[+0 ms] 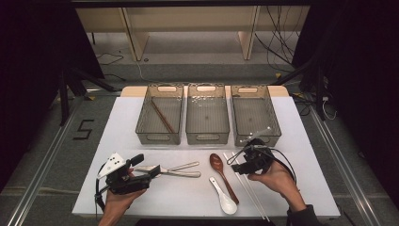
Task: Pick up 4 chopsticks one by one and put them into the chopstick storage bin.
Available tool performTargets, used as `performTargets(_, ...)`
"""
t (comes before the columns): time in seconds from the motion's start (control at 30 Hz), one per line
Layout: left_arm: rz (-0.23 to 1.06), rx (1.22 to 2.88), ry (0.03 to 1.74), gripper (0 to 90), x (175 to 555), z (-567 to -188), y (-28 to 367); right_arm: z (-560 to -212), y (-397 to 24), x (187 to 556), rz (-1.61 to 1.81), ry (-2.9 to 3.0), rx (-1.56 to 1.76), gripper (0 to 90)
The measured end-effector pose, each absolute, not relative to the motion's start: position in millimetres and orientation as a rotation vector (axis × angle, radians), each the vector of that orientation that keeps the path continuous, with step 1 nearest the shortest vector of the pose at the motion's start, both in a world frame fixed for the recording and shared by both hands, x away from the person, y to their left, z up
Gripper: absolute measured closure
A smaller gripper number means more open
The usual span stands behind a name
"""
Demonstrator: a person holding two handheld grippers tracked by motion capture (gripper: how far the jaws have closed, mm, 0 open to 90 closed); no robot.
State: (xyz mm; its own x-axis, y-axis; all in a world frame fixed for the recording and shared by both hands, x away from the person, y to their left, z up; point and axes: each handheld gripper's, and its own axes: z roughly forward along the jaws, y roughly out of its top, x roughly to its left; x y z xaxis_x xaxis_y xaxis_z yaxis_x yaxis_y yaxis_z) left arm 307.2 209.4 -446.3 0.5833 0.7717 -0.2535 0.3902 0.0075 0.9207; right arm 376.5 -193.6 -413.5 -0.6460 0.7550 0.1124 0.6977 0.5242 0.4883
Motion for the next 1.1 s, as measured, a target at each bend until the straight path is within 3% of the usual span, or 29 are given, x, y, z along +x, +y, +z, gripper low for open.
performTargets(0.67,0.389,1.609,0.980,15.9,305.1,-446.2,211.2,-431.4,-204.0,360.7,0.489,2.697,1.333,46.4)
performTargets(1.1,0.393,1.607,0.976,15.9,303.2,-445.5,210.2,-444.7,-201.3,358.2,0.364,2.735,1.302,60.0)
